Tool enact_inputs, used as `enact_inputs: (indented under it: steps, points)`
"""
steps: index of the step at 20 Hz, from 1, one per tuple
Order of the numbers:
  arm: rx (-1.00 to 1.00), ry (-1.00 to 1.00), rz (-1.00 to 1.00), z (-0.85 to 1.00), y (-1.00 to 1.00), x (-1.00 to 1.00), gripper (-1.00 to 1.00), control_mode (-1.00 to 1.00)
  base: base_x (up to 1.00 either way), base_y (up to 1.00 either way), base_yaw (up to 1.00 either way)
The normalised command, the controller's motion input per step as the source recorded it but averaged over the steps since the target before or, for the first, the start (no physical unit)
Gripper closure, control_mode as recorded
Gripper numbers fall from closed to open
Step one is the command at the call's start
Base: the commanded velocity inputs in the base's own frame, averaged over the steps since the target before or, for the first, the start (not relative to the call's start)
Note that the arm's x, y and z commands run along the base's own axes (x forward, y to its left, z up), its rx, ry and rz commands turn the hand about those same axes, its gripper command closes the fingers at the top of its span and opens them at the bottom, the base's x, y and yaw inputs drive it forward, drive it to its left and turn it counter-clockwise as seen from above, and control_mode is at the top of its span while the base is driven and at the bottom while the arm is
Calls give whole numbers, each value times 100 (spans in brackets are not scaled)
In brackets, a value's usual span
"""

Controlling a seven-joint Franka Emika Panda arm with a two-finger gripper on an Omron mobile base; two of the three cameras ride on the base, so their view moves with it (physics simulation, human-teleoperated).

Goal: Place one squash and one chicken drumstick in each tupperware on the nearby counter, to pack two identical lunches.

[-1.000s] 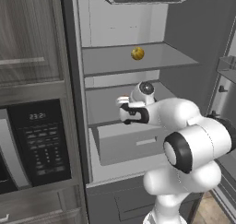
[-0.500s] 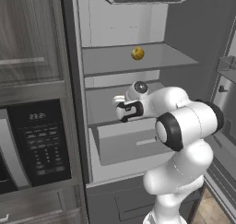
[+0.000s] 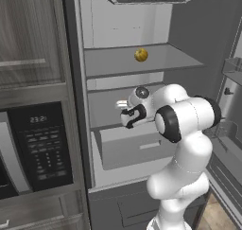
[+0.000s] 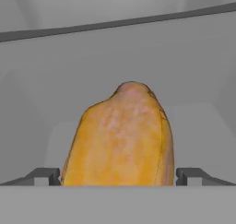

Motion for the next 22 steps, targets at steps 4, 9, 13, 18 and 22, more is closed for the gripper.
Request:
enact_inputs:
  steps: [4,9,13,18,22]
  points:
    - [0,1,-6,-44,1,25,-100,-100,0,0,0]
    - [0,1,-7,-54,6,20,100,-100,0,0,0]
    - [0,11,-5,-59,0,-50,100,-100,0,0,0]
    - [0,0,0,5,1,-100,100,-100,0,0,0]
    - [0,0,0,42,0,-100,100,-100,0,0,0]
